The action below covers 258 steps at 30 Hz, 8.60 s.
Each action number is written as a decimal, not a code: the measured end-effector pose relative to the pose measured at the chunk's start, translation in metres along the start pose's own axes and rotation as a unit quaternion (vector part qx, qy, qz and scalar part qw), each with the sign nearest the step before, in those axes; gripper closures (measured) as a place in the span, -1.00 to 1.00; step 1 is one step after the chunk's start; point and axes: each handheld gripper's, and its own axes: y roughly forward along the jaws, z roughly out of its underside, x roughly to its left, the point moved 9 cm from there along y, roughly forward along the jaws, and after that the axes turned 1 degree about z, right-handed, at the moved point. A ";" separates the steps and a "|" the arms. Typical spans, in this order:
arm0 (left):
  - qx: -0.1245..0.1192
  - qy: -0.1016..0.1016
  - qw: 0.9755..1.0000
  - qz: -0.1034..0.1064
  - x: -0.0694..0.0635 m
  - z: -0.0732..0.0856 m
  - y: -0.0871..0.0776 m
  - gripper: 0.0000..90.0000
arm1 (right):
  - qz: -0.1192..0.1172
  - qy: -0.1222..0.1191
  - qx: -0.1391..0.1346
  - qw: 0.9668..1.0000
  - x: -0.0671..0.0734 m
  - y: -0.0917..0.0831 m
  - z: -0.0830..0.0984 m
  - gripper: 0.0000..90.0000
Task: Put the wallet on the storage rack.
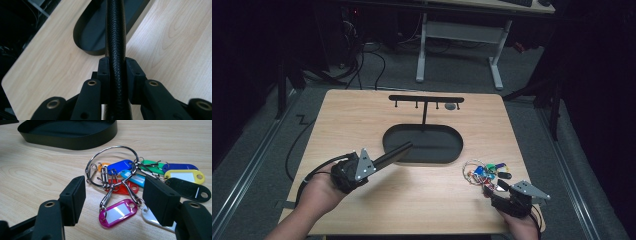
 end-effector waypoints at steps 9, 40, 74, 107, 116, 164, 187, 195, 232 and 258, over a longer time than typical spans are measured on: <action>-0.008 0.044 0.999 -0.013 0.008 -0.017 0.013 0.69 | 0.002 0.002 0.002 1.000 0.000 -0.001 0.001 -0.21; -0.055 0.145 0.988 -0.014 0.028 -0.082 0.091 0.69 | 0.039 0.015 -0.003 0.999 -0.018 -0.029 0.015 -0.21; -0.053 0.189 0.981 0.002 0.037 -0.091 0.162 0.69 | 0.033 0.015 -0.003 0.999 -0.018 -0.029 0.016 -0.21; 0.008 0.099 0.993 0.059 0.025 -0.054 0.168 0.25 | 0.026 0.012 0.004 1.000 -0.014 -0.023 0.016 -0.21; -0.025 0.056 0.997 0.054 0.026 -0.052 0.147 0.26 | 0.024 0.009 0.003 1.000 -0.012 -0.022 0.015 -0.21; -0.095 -0.217 0.969 0.068 -0.071 0.085 0.049 -0.34 | 0.011 -0.028 0.026 0.999 0.012 -0.016 0.006 -0.18; -0.113 -0.182 0.973 0.090 -0.075 0.079 0.047 -0.37 | 0.005 -0.104 0.193 0.976 0.052 0.042 -0.046 -0.03; -0.112 -0.179 0.973 0.098 -0.077 0.079 0.047 -0.37 | -0.004 -0.119 0.288 0.950 0.062 0.069 -0.048 0.02; -0.112 -0.177 0.972 0.102 -0.075 0.081 0.046 -0.36 | 0.015 -0.109 0.476 0.873 0.044 0.112 -0.049 0.92; -0.107 -0.180 0.973 0.097 -0.073 0.086 0.047 -0.36 | -0.039 -0.260 0.455 0.851 0.068 0.040 -0.088 0.95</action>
